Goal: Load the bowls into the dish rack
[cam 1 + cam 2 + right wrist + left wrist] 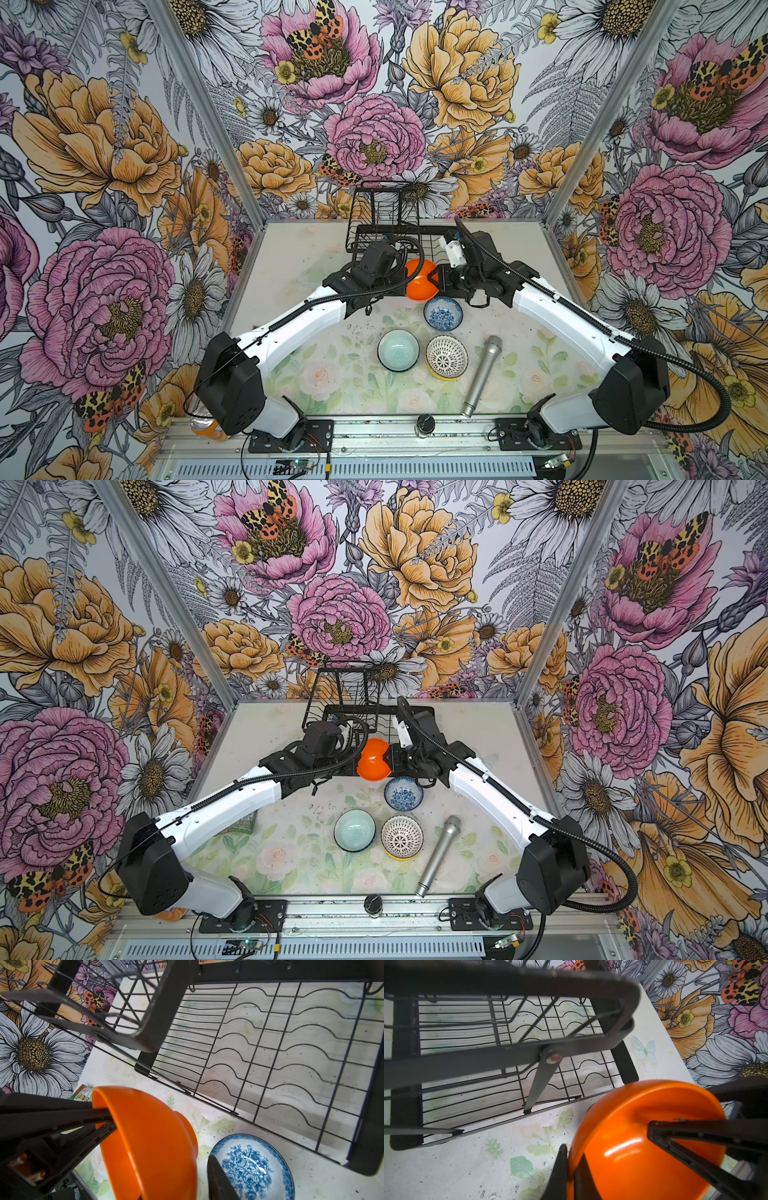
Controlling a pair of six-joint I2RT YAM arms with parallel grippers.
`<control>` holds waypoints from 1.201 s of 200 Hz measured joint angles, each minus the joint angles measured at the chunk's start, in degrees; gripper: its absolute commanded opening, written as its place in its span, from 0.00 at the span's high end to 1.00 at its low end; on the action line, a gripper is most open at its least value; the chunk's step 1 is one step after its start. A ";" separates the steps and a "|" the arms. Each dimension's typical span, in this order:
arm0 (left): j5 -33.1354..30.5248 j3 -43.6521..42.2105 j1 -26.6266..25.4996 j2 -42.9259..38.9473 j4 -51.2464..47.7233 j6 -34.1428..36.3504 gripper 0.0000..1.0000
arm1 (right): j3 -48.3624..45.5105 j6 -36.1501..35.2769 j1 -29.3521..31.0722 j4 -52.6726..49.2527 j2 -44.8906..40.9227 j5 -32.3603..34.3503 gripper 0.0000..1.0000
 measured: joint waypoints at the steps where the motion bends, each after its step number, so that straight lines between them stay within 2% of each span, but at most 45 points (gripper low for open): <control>1: 0.00 0.00 0.00 0.02 0.00 0.00 1.00 | 0.00 0.00 0.00 0.07 0.00 0.00 0.82; 21: -0.48 0.52 -0.61 0.22 0.50 0.02 1.00 | -0.28 0.22 0.11 -0.39 1.16 3.56 1.00; 60: -1.97 1.03 -1.42 0.96 0.28 0.94 1.00 | -0.74 0.50 0.11 -0.42 2.23 5.42 1.00; 73: -1.97 1.03 -1.42 0.96 0.26 1.18 0.87 | -0.74 0.50 0.11 -0.35 2.21 5.53 1.00; 123: -0.15 0.96 -1.40 0.48 0.57 3.10 0.14 | -0.74 -0.68 0.11 -0.26 2.19 4.02 1.00; 136: 0.07 0.94 -1.25 -0.04 0.04 3.82 0.02 | -0.74 -1.22 0.09 -0.20 2.19 4.02 1.00; 202: 1.66 0.02 3.23 -3.72 -4.96 6.03 0.01 | -1.79 -4.76 -0.20 0.09 1.81 8.17 1.00; 240: 2.40 -0.09 5.55 -5.79 -6.49 7.56 0.01 | -2.56 -8.72 -0.94 0.90 1.75 13.55 1.00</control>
